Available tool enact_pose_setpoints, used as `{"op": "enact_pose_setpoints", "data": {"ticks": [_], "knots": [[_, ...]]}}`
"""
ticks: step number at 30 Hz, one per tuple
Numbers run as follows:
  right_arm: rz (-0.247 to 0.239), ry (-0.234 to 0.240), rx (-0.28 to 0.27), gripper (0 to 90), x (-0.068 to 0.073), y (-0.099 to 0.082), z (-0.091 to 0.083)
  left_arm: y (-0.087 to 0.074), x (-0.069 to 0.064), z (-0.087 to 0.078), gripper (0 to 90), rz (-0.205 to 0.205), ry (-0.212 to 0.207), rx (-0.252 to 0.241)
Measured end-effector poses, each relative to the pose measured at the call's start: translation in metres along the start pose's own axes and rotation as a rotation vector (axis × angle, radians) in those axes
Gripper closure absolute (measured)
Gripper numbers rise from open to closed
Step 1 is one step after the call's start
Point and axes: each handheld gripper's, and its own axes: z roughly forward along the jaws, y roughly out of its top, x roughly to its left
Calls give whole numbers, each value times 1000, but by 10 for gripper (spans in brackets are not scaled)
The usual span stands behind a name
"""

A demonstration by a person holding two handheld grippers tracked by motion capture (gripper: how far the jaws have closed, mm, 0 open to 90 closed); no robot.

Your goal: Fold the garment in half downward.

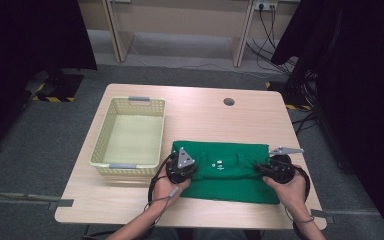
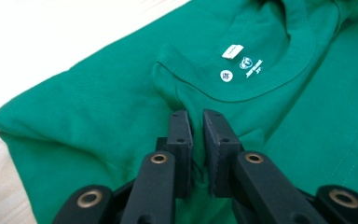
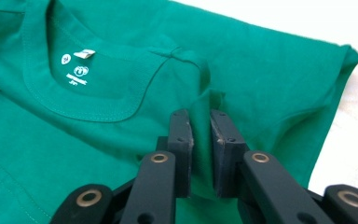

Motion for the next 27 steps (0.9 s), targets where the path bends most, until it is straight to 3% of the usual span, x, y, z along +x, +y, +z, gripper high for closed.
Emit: {"op": "enact_pose_setpoints", "data": {"ticks": [19,27], "knots": [[15,-19,60,730,-2,-15,1,-4,1,2,752,-12,-2,43],[15,-44,61,726,-7,-12,5,1,2,10,754,-12,-4,55]]}}
